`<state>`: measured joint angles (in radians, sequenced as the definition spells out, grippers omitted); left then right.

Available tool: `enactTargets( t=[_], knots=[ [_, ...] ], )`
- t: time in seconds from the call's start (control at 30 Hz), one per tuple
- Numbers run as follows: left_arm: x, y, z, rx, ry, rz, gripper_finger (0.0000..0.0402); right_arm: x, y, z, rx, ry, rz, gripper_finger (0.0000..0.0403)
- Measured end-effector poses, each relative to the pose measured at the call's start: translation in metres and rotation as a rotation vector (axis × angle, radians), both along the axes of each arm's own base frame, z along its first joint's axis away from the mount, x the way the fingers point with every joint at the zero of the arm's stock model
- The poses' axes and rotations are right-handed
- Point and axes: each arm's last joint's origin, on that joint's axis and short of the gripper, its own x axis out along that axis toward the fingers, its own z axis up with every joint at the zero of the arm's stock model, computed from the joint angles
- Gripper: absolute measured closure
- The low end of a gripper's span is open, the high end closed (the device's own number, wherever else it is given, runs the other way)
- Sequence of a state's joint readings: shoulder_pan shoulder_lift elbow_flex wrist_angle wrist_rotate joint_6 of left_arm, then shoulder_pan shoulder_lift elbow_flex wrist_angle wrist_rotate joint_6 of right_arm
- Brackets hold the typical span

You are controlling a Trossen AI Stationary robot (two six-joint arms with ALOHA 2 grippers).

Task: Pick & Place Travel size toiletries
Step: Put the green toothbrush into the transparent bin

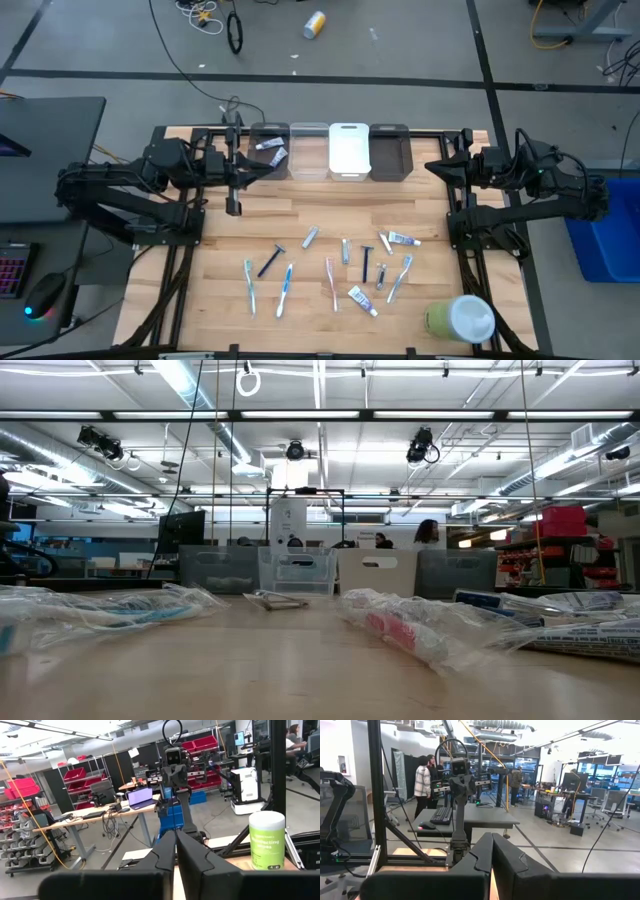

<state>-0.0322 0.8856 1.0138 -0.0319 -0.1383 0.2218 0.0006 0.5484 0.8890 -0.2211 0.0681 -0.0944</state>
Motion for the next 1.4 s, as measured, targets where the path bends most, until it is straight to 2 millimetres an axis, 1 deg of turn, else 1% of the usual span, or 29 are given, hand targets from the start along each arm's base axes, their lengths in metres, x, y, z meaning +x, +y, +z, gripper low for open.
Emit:
enactTargets(
  t=[0.1, 0.33, 0.5, 0.63, 0.8, 1.07, 1.2, 1.4],
  knots=[
    [0.0, 0.0003, 0.0, -0.001, 0.0, 0.013, 0.0358, 0.0, 0.0, 0.0, 0.0, 0.0, 0.0, 0.039],
    [-0.0006, 0.0037, -0.0001, -0.012, 0.0, 0.129, 0.033, 0.0, 0.0, 0.0, 0.0, 0.0, 0.0, 0.039],
    [-0.0007, 0.0039, -0.0001, -0.013, 0.0, 0.135, 0.0313, 0.0, 0.0, 0.0, 0.0, 0.0, 0.0, 0.0389],
    [-0.0007, 0.0039, -0.0001, -0.013, 0.0, 0.135, 0.0309, 0.0, 0.0, 0.0, 0.0, 0.0, 0.0, 0.039],
    [-0.0007, 0.0039, -0.0001, -0.013, 0.001, 0.135, 0.0322, 0.0, 0.0, 0.0, 0.0, 0.0, 0.0, 0.0389],
    [-0.0007, 0.0038, -0.0001, -0.013, 0.001, 0.134, 0.0366, 0.0, 0.0, 0.0, 0.0, 0.0, 0.0, 0.0389],
    [-0.0007, 0.0038, -0.0001, -0.013, 0.001, 0.134, 0.0385, 0.0, 0.0, 0.0, 0.039, -0.002, 0.005, 0.039],
    [-0.0007, 0.0038, -0.0001, -0.013, 0.001, 0.134, 0.0392, 0.0004, -0.0003, 0.0, 0.058, -0.004, -0.002, 0.039]
  ],
)
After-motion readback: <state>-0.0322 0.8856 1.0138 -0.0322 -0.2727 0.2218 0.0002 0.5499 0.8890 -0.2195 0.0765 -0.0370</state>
